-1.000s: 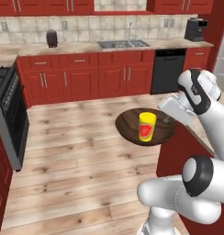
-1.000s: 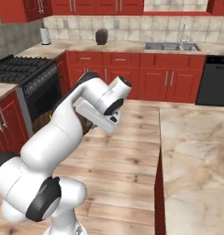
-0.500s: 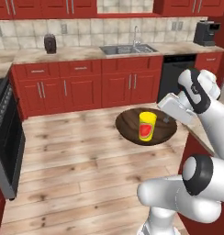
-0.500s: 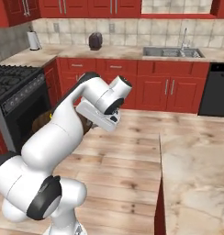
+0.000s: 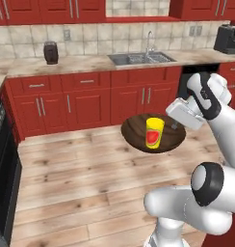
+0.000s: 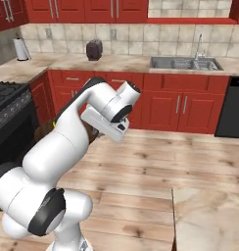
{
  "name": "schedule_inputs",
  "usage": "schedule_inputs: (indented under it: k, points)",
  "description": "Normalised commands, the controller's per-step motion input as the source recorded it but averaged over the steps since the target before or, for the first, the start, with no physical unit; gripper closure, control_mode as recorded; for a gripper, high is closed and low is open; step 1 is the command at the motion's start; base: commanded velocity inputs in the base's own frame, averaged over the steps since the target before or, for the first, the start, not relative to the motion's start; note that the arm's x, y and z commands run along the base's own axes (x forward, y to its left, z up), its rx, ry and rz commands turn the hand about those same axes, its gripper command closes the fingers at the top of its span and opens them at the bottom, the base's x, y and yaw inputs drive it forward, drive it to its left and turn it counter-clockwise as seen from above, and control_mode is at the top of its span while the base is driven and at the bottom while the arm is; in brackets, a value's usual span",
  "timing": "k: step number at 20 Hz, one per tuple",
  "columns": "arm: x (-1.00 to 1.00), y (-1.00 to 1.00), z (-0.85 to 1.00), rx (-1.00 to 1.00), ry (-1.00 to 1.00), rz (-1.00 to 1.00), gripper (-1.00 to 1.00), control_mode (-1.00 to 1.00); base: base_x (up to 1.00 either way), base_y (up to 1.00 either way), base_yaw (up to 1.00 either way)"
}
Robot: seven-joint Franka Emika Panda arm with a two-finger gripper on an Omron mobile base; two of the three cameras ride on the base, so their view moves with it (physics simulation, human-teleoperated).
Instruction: Place the cup inside the bowl on the dining table and move the bowl to any counter.
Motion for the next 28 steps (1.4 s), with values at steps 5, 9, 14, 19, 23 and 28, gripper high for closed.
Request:
schedule_inputs:
  k: [5, 9, 14, 19, 23, 28]
  points:
    - [0.00, 0.00, 0.00, 0.00, 0.00, 0.00, 1.00, 1.00, 0.95, 0.03, -0.02]
    - [0.00, 0.00, 0.00, 0.00, 0.00, 0.00, 1.00, 1.00, 0.82, 0.04, -0.03]
    - [0.00, 0.00, 0.00, 0.00, 0.00, 0.00, 1.00, 1.00, 0.87, 0.01, -0.03]
    - [0.00, 0.00, 0.00, 0.00, 0.00, 0.00, 1.00, 1.00, 0.90, 0.03, -0.03]
    - [0.00, 0.00, 0.00, 0.00, 0.00, 0.00, 1.00, 1.00, 0.91, 0.05, -0.03]
    - [0.00, 0.00, 0.00, 0.00, 0.00, 0.00, 1.00, 1.00, 0.90, 0.05, -0.03]
